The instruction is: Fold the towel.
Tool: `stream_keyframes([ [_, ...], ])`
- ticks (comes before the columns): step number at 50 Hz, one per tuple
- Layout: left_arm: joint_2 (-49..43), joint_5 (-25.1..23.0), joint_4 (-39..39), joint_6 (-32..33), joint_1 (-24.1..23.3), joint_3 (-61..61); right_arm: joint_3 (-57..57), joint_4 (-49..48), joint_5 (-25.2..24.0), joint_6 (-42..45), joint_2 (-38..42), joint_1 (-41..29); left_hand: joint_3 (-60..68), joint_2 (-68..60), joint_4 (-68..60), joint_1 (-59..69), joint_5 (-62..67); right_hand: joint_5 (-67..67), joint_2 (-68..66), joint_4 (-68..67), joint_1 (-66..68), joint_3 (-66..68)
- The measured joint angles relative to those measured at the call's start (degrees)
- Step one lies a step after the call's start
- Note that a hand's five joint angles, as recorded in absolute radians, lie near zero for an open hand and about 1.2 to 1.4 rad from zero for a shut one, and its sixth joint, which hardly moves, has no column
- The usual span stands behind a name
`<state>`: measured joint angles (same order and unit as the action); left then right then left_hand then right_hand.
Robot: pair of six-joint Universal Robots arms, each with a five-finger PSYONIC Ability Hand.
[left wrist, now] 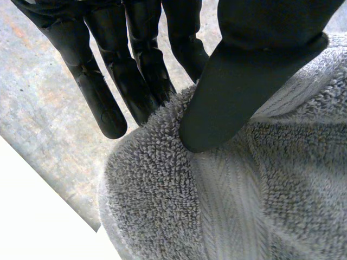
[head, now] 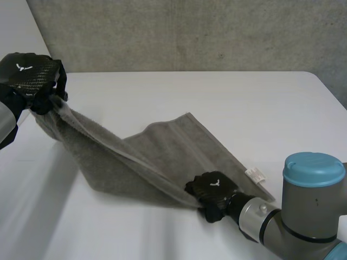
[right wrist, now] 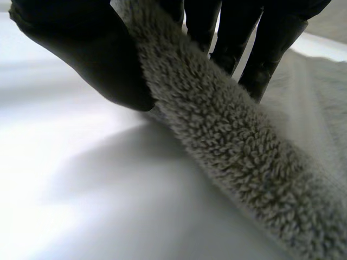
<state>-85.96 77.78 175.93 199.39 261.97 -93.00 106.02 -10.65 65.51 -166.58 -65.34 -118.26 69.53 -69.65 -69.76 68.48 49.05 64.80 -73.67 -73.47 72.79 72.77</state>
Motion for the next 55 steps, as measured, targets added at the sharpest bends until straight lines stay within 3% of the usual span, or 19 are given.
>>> stream_keyframes([
  [8,2.44,-0.02,0.03,-0.82,0.27,-0.16,-0.26,-1.01,4.05,0.26,-6.27,1.15,0.0,0.0,0.0,0.0,0.0,2.38,-1.55,-2.71,2.28,3.1],
  [15,6.0,-0.07,0.64,-3.97,1.4,0.71,-2.97,0.83,4.25,0.78,-18.5,4.57,0.0,0.0,-0.01,0.13,0.0,2.39,-1.55,-2.71,2.53,3.66],
  [20,9.02,0.0,3.82,-8.64,2.24,1.19,-10.59,5.84,3.16,0.86,-30.6,9.3,0.0,-0.02,-0.01,0.13,0.0,2.39,-1.62,-2.71,2.57,3.69],
  [25,10.84,0.32,7.82,-13.94,2.61,1.1,-21.72,15.41,-1.09,0.89,-35.65,14.1,0.07,-0.05,-0.01,0.13,0.0,2.39,-1.89,-2.71,2.57,3.69],
  [28,11.17,0.42,8.99,-16.3,2.62,0.83,-26.77,21.17,-4.42,1.28,-34.47,16.37,0.08,-0.06,0.0,0.13,0.0,2.39,-1.89,-2.71,2.57,3.69],
  [33,9.72,0.39,9.98,-19.59,2.14,-0.76,-35.55,35.26,-11.16,7.26,-25.08,19.45,0.08,-0.06,-0.01,0.13,0.0,2.39,-2.1,-2.71,2.57,3.87],
  [37,5.56,0.31,10.33,-20.13,0.91,-1.81,-39.11,42.93,-10.88,16.12,-16.78,17.97,0.08,-0.07,-0.01,0.14,0.0,2.39,-2.14,-2.72,2.57,3.87],
  [42,-4.63,0.8,11.55,-19.67,-2.66,-0.21,-43.68,47.38,-5.46,26.02,-6.48,14.56,0.08,-0.07,-0.02,0.22,0.04,2.39,-2.14,-2.72,2.57,3.87],
  [48,-18.9,3.91,13.88,-19.12,-6.16,10.53,-51.83,37.79,2.21,29.71,2.7,11.35,0.1,-0.08,-0.02,0.22,0.04,2.39,-2.14,-2.72,2.57,3.87],
  [50,-23.37,5.44,14.85,-19.03,-6.77,16.71,-54.03,29.32,4.0,29.73,4.52,10.57,0.1,-0.08,-0.02,0.22,0.04,2.39,-2.14,-2.72,2.58,3.87],
  [55,-28.66,7.6,22.39,-19.57,-7.09,30.02,-53.2,-4.13,6.26,28.23,4.5,9.7,0.11,-0.09,-0.03,0.22,0.04,2.39,-2.14,-2.72,2.58,3.87],
])
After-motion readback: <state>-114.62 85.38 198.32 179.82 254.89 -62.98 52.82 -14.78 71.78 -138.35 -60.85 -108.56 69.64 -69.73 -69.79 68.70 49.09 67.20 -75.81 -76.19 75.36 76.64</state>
